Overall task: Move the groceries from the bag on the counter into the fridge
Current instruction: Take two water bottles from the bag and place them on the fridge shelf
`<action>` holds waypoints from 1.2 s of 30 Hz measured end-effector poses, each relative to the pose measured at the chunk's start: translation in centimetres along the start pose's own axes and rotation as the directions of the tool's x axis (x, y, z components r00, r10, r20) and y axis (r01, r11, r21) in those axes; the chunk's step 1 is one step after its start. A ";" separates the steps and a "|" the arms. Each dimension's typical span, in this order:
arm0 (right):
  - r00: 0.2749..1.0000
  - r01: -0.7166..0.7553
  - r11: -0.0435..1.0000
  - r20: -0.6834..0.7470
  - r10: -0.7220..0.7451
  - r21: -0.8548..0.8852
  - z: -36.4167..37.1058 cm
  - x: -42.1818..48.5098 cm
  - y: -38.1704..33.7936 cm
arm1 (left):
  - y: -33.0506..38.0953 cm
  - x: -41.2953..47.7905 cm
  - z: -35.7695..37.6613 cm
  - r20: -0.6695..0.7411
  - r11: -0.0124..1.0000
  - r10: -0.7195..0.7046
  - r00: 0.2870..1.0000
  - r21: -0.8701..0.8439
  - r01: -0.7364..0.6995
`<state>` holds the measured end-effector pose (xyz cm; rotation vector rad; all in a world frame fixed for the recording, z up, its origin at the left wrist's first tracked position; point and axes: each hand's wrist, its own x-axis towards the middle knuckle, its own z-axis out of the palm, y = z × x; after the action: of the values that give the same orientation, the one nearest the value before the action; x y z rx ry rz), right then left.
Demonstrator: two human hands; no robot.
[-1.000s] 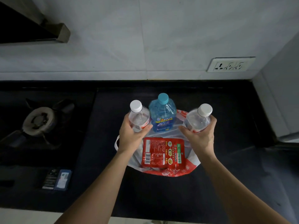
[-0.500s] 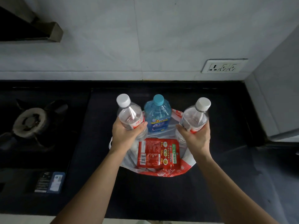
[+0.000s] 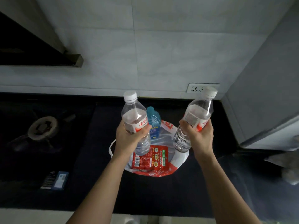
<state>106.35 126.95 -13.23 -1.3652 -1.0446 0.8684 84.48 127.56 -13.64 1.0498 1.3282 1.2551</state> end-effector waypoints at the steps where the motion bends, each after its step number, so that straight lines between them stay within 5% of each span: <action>1: 1.000 0.014 1.000 -0.005 -0.014 -0.005 -0.2 -0.3 -0.6 | 0.6 -0.3 0.2 0.007 1.000 0.009 1.000 -0.003 -0.009; 13: 0.996 0.029 0.997 0.091 -0.022 -0.069 2.2 -4.2 -2.2 | 2.7 -3.8 -0.4 0.004 0.998 0.063 0.998 -0.003 -0.063; 22: 0.925 0.079 0.995 0.376 -0.049 -0.064 6.8 -5.1 -3.4 | 3.9 -7.2 -4.2 -0.269 0.999 0.051 0.962 0.000 -0.053; 27: 0.821 0.079 0.996 0.569 -0.042 -0.040 9.6 -7.1 -4.0 | 3.8 -11.4 -6.5 -0.481 0.999 0.043 0.876 0.022 -0.036; 36: 0.534 0.025 0.999 0.846 0.009 -0.027 13.8 -15.7 -3.3 | 1.6 -23.9 -9.9 -0.834 0.998 0.039 0.550 0.065 0.027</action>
<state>87.88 116.69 -12.16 -0.9104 -1.8131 1.5969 77.86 102.73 -10.02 0.4416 2.0963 1.8401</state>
